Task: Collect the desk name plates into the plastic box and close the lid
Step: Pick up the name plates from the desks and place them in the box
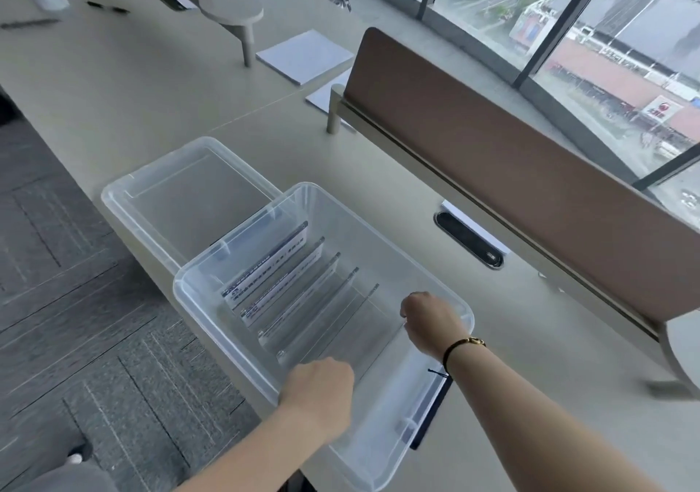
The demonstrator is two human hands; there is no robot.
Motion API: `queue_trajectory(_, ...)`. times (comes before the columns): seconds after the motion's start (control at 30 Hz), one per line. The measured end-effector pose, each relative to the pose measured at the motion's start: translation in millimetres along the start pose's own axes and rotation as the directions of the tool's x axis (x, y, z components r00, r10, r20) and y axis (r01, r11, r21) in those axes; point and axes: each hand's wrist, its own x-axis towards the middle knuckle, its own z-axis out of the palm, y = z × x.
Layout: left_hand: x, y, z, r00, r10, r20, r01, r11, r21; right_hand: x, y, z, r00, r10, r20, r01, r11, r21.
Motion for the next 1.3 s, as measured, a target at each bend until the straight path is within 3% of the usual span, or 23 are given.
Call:
queue_trajectory(0.47,8.0,-12.2,1.3,0.991,-0.133,-0.007,0.133,0.991,-0.009,25.2,-9.0,10.0,0.995,-0.043,-0.086,0.062,0.973,0.224)
queue_trajectory(1.13,12.6,-17.1,3.0,0.998,-0.064,0.0,0.064,0.998,-0.016,10.9,-4.4,4.3,0.995,-0.055,-0.077,0.076,0.952,0.295)
queue_trajectory(1.3,1.8,-17.7,-20.1,0.997,-0.057,-0.042,0.052,0.992,-0.112,-2.3,-1.1,-11.3,0.99,-0.072,-0.122,0.11,0.934,0.34)
